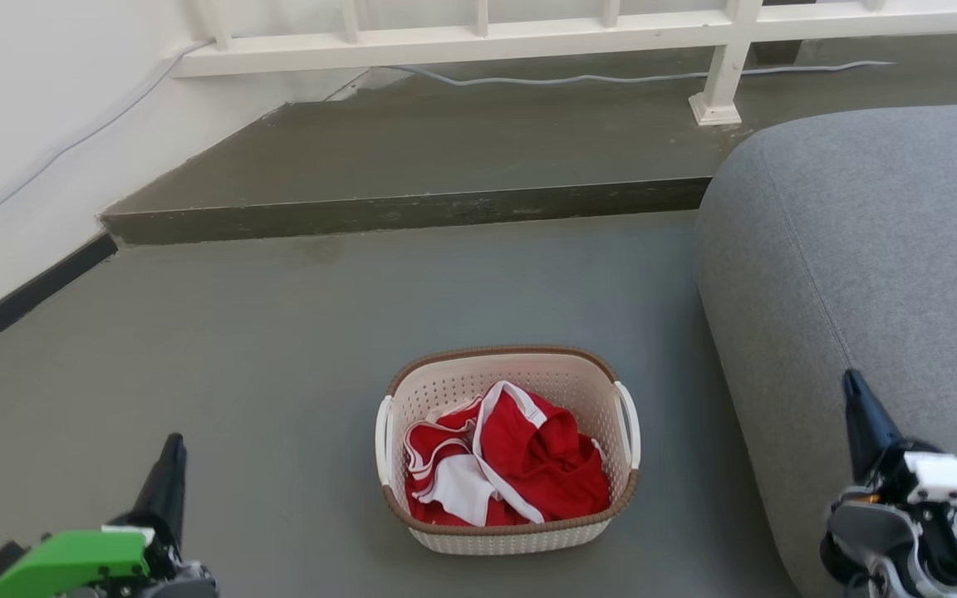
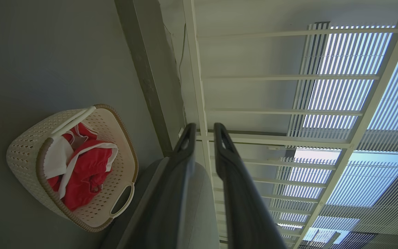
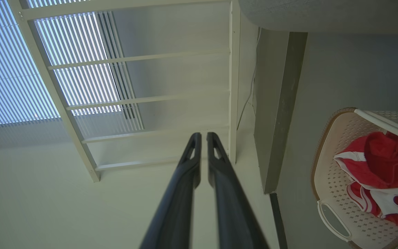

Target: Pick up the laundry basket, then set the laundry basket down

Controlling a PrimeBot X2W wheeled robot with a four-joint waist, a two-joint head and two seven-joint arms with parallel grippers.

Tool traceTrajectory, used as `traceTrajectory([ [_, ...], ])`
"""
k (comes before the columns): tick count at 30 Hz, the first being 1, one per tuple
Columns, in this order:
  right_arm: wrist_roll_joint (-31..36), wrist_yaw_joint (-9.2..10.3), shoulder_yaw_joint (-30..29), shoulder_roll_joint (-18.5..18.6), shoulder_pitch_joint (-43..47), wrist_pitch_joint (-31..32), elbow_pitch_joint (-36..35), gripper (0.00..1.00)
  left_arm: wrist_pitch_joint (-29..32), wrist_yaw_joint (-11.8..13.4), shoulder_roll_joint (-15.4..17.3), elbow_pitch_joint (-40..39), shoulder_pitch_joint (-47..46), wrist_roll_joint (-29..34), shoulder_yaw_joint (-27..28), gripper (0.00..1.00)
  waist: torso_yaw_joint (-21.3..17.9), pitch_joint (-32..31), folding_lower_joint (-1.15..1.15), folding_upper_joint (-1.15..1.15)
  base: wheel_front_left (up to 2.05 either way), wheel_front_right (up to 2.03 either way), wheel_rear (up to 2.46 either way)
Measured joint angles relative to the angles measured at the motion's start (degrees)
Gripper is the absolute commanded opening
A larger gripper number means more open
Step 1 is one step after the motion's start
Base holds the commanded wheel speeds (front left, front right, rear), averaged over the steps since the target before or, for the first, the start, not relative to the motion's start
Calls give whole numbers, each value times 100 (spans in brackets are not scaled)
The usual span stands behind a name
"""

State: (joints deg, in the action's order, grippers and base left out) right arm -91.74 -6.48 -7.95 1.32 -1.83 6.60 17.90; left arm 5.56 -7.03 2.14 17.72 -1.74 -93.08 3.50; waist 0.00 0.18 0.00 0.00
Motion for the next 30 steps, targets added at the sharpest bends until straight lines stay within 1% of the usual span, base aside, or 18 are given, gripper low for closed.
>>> traceTrajectory([
  [4,0,1,0,-52,116,-5,67,100,-7,2,-66,32,106,1,-16,100,1,1,0,0,0,0,0],
  [13,70,1,1,-49,115,-102,29,100,-79,2,-66,-22,92,49,-109,100,39,-15,0,0,0,0,0],
  [20,286,1,88,8,115,-207,-36,100,-253,2,-66,-155,75,191,-182,100,79,-30,0,0,0,0,0],
  [23,448,1,131,56,114,-267,-76,100,-345,2,-40,-188,60,402,-231,100,96,-40,0,0,0,0,0],
  [26,627,1,190,96,114,-349,-82,100,-420,2,57,-203,54,616,-326,100,110,-49,0,0,0,0,0],
  [30,961,0,292,221,114,-468,-92,100,-528,2,145,-245,43,1020,-406,100,127,-65,0,0,0,0,0],
])
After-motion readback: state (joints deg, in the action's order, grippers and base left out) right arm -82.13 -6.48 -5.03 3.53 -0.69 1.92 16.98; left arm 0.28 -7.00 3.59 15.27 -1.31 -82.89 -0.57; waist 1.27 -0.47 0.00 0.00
